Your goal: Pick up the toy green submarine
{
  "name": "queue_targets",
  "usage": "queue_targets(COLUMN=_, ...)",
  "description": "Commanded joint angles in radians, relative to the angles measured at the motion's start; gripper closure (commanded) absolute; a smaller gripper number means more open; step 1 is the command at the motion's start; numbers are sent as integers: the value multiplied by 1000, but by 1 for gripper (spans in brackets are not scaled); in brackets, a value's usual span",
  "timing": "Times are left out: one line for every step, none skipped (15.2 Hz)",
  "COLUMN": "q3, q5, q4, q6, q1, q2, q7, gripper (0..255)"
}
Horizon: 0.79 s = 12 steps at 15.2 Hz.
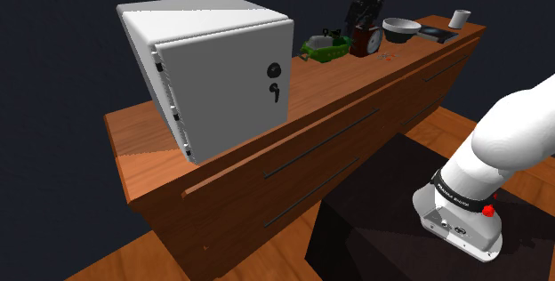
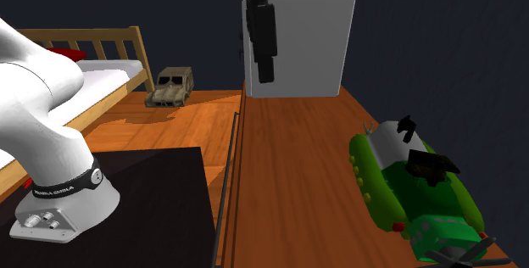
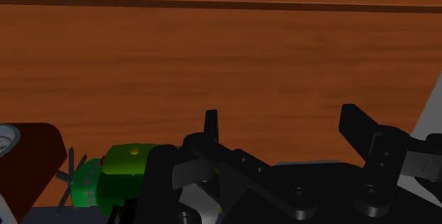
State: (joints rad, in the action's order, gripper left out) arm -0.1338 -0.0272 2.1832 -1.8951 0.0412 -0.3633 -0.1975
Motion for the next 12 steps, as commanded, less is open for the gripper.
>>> queue_targets(q3=-22, q5=-4, q4=-58, q6=-26, q1=0, q2=73, q7=-49, gripper=0)
queue_targets(q3=-31, q5=-9, q4=-87, q6=-37, q1=0, q2=108, q7=-71, gripper=0)
queue_targets(q3=-40, q5=-14, q4=-118, q6=-45, q1=1, q2=143, q7=-93, gripper=0)
queue_targets(q3=-48, q5=-21, q4=-150, q6=-53, q1=1, q2=178, q7=-116, gripper=0)
queue_targets(q3=-55, q5=-28, q4=-184, q6=-60, q1=2, q2=213, q7=-138, gripper=0)
queue_targets(q3=-62, q5=-36, q4=-219, q6=-65, q1=4, q2=249, q7=-161, gripper=0)
queue_targets(q3=-69, q5=-46, q4=-256, q6=-69, q1=6, q2=285, q7=-183, gripper=0)
queue_targets(q3=-74, q5=-55, q4=-294, q6=-71, q1=8, q2=321, q7=-205, gripper=0)
queue_targets(q3=-79, q5=-66, q4=-334, q6=-72, q1=12, q2=358, q7=-226, gripper=0)
queue_targets(q3=-83, q5=-77, q4=-375, q6=-72, q1=16, q2=395, q7=-247, gripper=0)
queue_targets(q3=-86, q5=-88, q4=-419, q6=-70, q1=20, q2=433, q7=-268, gripper=0)
queue_targets(q3=-89, q5=-100, q4=-464, q6=-67, q1=25, q2=472, q7=-288, gripper=0)
